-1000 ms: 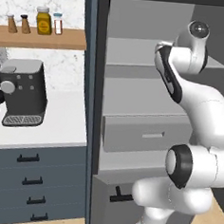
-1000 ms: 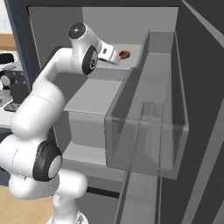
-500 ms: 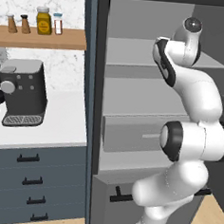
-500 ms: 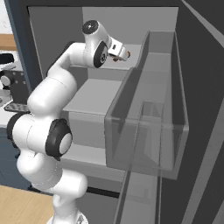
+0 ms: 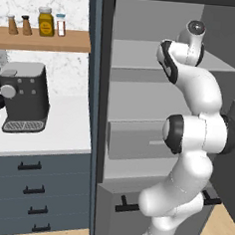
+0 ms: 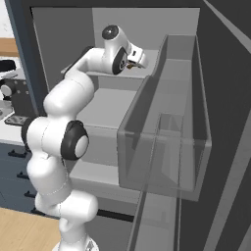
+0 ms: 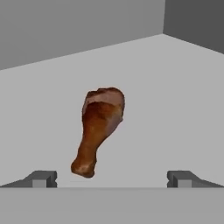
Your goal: Place one broccoli and one chicken drumstick in each tupperware on the nearby counter, to pack two identical lunches.
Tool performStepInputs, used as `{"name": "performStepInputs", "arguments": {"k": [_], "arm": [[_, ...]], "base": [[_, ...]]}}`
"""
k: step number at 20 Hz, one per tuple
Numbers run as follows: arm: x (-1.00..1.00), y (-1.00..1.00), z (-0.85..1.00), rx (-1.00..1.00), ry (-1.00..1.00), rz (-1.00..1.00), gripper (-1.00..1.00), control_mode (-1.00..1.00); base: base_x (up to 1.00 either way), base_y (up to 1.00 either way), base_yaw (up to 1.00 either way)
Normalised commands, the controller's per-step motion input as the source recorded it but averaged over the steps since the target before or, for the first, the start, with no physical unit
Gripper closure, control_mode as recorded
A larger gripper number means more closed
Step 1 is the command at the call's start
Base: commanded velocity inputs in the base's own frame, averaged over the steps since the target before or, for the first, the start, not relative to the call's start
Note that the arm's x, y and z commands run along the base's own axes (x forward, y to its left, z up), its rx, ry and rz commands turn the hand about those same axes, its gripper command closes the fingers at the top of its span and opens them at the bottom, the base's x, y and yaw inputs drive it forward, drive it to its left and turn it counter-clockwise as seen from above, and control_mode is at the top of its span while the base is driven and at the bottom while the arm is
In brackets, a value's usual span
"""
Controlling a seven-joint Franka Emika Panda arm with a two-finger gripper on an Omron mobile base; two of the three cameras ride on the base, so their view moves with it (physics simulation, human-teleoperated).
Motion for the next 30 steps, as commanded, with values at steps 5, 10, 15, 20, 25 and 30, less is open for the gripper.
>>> {"name": "performStepInputs", "arguments": {"k": [5,10,15,20,25,30], "arm": [[0.59,0.00,-0.10,0.00,0.04,0.00,-1.00,-1.00],[0.58,-0.05,-0.07,0.00,0.04,0.00,-1.00,-1.00],[0.62,-0.01,-0.12,0.00,0.03,0.00,1.00,-1.00],[0.42,-0.14,-0.27,0.00,0.03,0.00,1.00,-1.00],[-0.70,-0.24,-0.74,-0.01,-0.25,0.00,1.00,-1.00],[-0.79,-0.03,-1.00,-0.06,-0.68,0.00,1.00,-1.00]], "base": [[0.00,0.00,0.00],[0.00,0.00,0.00],[0.00,0.00,0.00],[0.00,0.00,0.00],[0.00,0.00,0.00],[0.00,0.00,0.00]]}}
